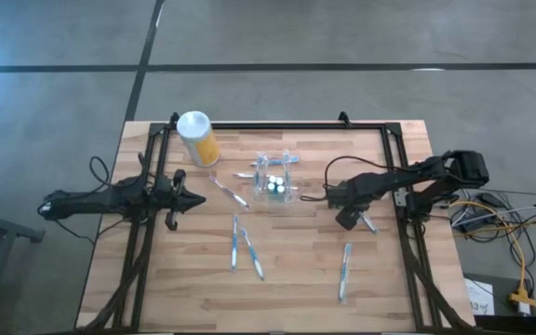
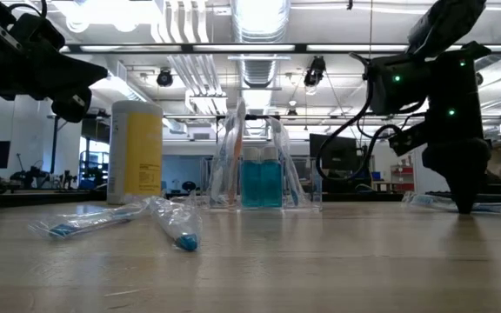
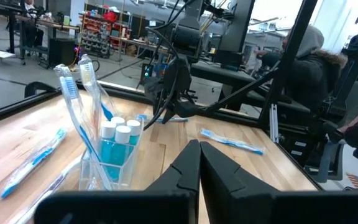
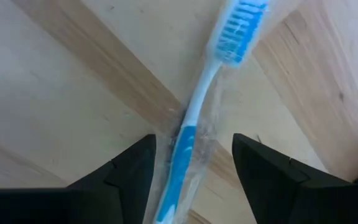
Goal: Pick & Place toothbrushing station
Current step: Put the blue toothbrush into the right section of the transparent organizer
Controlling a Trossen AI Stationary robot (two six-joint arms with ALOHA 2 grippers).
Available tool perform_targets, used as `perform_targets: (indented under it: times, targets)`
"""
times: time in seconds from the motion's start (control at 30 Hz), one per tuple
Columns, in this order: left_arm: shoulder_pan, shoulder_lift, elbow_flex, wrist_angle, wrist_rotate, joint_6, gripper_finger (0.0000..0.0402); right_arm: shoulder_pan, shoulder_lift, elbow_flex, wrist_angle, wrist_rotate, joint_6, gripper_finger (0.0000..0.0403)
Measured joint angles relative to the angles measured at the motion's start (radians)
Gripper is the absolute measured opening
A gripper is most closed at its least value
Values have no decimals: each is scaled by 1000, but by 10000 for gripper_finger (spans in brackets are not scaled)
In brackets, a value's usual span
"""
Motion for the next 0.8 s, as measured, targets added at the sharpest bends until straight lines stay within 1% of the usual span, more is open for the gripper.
perform_targets:
  times: [0.1, 0.2, 0.3, 0.5, 0.53, 0.7, 0.8]
  targets:
    - [0, 0, 0, 0, 0, 0, 10, 0, 4, -3, 16, -4, -30, 198]
    - [0, 0, 0, 0, 0, 0, 12, -1, 3, -6, 39, -35, -51, 172]
    - [0, 0, 0, -1, 0, 0, 11, -1, 6, -6, 53, -58, -85, 129]
    - [0, 0, -1, -1, -1, 1, 11, 0, 3, -7, 82, -79, -98, 27]
    - [0, 0, -1, -1, -1, 3, 11, 0, 2, -6, 83, -79, -110, 22]
    - [0, 0, -1, -1, -2, 4, 10, 1, -36, 9, 82, -73, -143, 21]
    - [0, 0, -1, -2, -4, 5, 10, 22, -110, 21, 129, -67, -149, 20]
